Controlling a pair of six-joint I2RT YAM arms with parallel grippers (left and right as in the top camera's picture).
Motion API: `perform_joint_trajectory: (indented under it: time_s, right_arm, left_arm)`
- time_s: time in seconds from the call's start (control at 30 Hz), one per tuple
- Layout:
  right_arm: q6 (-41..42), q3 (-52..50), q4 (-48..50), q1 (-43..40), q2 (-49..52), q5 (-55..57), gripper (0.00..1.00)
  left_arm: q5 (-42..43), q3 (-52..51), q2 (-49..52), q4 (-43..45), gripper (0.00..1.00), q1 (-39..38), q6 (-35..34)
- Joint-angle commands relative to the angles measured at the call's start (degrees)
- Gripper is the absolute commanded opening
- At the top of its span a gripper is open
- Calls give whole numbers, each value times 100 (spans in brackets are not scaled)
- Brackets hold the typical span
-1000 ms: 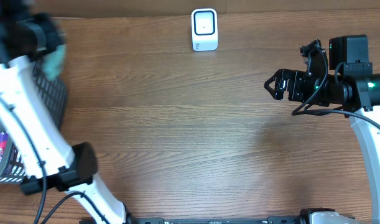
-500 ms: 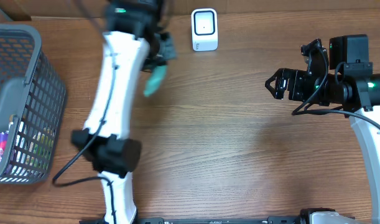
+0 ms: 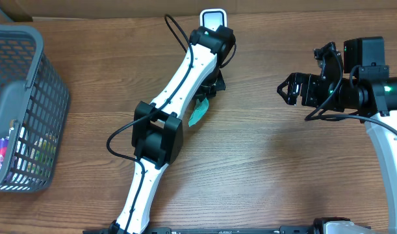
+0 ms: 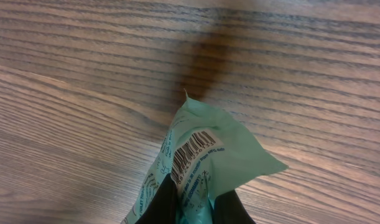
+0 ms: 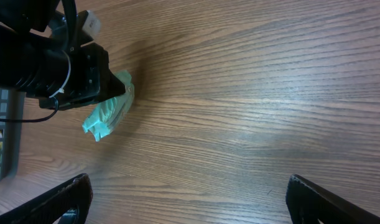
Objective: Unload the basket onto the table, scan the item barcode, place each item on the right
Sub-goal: 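Carry the green packet to table center and release it, then move the left gripper back over the basket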
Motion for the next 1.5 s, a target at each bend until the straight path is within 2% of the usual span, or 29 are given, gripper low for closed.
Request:
perform_joint_trajectory:
  time_s: [0.0, 0.2, 0.5, 0.83, 0.87, 0.93, 1.0, 1.07, 1.2, 1.3, 1.33, 1.4, 1.47]
  right_arm:
    - [17, 146, 15, 22, -15, 55, 100]
    - [17, 146, 9, 22, -15, 55, 100]
    - [15, 146, 4, 22, -15, 55, 100]
    - [15, 146, 11, 22, -15, 55, 100]
    - [15, 146, 9, 22, -15, 55, 100]
    - [17, 146, 9, 22, -15, 55, 100]
    - [17, 146, 28, 22, -15, 55, 100]
    - [15, 146, 37, 22, -15, 55, 100]
    - [17, 146, 37, 22, -15, 52, 100]
    - [15, 146, 35, 22, -15, 55, 100]
    - [15, 146, 35, 22, -15, 55, 100]
    - [15, 146, 48, 22, -15, 55, 100]
    - [15, 146, 37, 22, -15, 55, 100]
  left_arm:
    - [-11, 66, -103, 11, 4, -24, -76]
    - [81, 66, -103, -37, 4, -7, 92]
    - [743, 66, -103, -269, 4, -26, 382]
    - [1080, 66, -103, -339, 5, -258, 581]
    - [1084, 66, -103, -273, 9, -282, 671]
    - [1198, 66, -103, -133, 33, -330, 951]
    - [1443, 81, -103, -39, 50, -339, 1335]
    - [1655, 138, -103, -37, 54, -339, 1582]
    - [1604, 509, -153, -160, 54, -229, 1840]
    - [1224, 1333, -205, -577, 54, -15, 1836]
    - [1034, 1893, -267, -800, 53, 164, 1845]
    - [1117, 2669, -802, -796, 53, 664, 2087]
    - [1078, 2846, -1202, -796, 54, 981, 2090]
